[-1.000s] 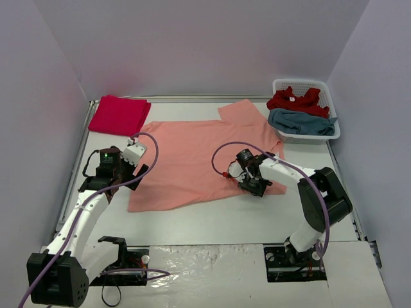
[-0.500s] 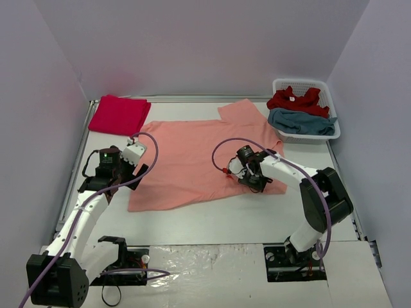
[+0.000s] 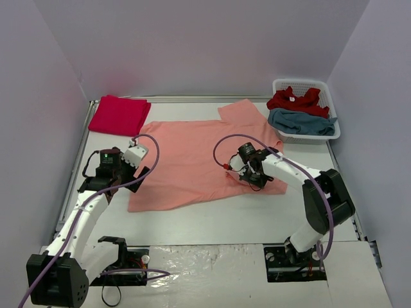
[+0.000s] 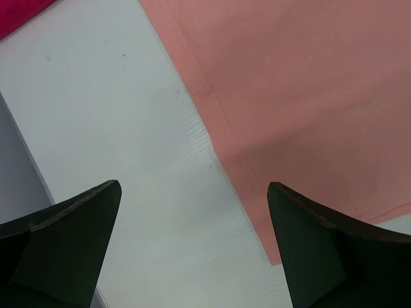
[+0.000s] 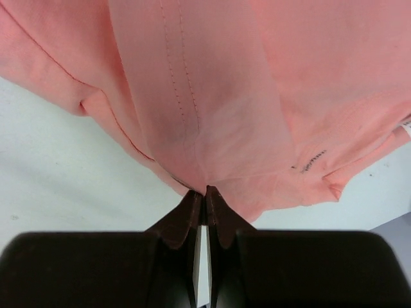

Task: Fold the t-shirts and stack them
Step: Grap the side of the flattened tshirt closest away from the robot with both arms

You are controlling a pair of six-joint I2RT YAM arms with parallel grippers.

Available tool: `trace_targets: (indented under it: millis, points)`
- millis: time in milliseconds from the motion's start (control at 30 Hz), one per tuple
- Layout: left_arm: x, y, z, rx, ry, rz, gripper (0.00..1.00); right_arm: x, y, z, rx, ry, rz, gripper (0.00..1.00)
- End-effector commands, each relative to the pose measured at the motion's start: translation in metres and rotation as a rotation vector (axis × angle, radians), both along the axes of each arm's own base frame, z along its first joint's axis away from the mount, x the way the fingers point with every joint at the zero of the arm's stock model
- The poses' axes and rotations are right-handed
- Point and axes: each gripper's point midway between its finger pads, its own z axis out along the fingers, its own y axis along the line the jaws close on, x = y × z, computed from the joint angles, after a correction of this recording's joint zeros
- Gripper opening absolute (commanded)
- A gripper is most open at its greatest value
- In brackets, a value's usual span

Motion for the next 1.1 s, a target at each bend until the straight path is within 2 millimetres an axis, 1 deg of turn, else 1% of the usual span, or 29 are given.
trace_targets:
  millis: [0,67,167,267,400,433,467,500,533,567,633,667,767,833,867,933,967,1033,1067]
  points:
    - [-0.003,-0.01,0.011,-0.007,0.021,-0.075,0.98,0.01,-0.003,0.027,-0.001,-0.071,-0.04,0.0]
    - [-0.004,-0.014,0.016,-0.005,0.02,-0.107,0.98,0.015,-0.002,0.035,0.011,-0.1,-0.066,0.0]
    - [-0.009,-0.018,0.018,0.0,0.036,-0.151,0.98,0.02,0.0,0.045,0.032,-0.132,-0.083,0.0]
    - [-0.015,-0.018,0.012,0.021,0.07,-0.194,0.98,0.022,-0.003,0.048,0.034,-0.146,-0.098,0.0]
    - [-0.028,-0.019,-0.001,0.04,0.152,-0.247,0.98,0.026,-0.012,0.046,0.026,-0.149,-0.136,0.0]
    - [-0.03,-0.022,-0.005,0.038,0.17,-0.282,0.98,0.027,-0.014,0.046,0.03,-0.149,-0.148,0.0]
    - [-0.037,-0.024,-0.009,0.034,0.203,-0.304,1.0,0.029,-0.016,0.047,0.037,-0.155,-0.156,0.0]
    - [-0.041,-0.026,-0.013,0.033,0.225,-0.329,1.0,0.032,-0.021,0.047,0.046,-0.157,-0.177,0.0]
    - [-0.043,-0.029,-0.014,0.035,0.229,-0.372,0.95,0.032,-0.023,0.047,0.051,-0.157,-0.185,0.0]
    - [-0.049,-0.03,-0.017,0.04,0.25,-0.393,0.92,0.034,-0.024,0.047,0.063,-0.159,-0.19,0.0]
    - [-0.054,-0.029,-0.021,0.058,0.259,-0.431,0.91,0.035,-0.03,0.044,0.067,-0.155,-0.214,0.0]
    - [-0.06,-0.031,-0.023,0.056,0.275,-0.452,0.91,0.037,-0.03,0.043,0.073,-0.158,-0.222,0.0]
    - [-0.069,-0.031,-0.028,0.072,0.287,-0.499,0.91,0.038,-0.031,0.036,0.077,-0.152,-0.244,0.0]
    - [-0.074,-0.031,-0.031,0.08,0.292,-0.521,0.89,0.039,-0.031,0.032,0.079,-0.148,-0.26,0.0]
    - [-0.081,-0.031,-0.034,0.072,0.317,-0.534,0.89,0.04,-0.03,0.031,0.082,-0.153,-0.266,0.0]
    - [-0.088,-0.033,-0.035,0.072,0.338,-0.572,0.88,0.04,-0.03,0.028,0.083,-0.147,-0.279,0.0]
    - [-0.098,-0.034,-0.037,0.06,0.371,-0.592,0.88,0.042,-0.03,0.027,0.085,-0.15,-0.282,0.0]
    - [-0.105,-0.033,-0.038,0.073,0.38,-0.63,0.88,0.042,-0.03,0.025,0.082,-0.146,-0.291,0.0]
    - [-0.109,-0.032,-0.042,0.079,0.392,-0.637,0.88,0.043,-0.03,0.024,0.084,-0.148,-0.297,0.0]
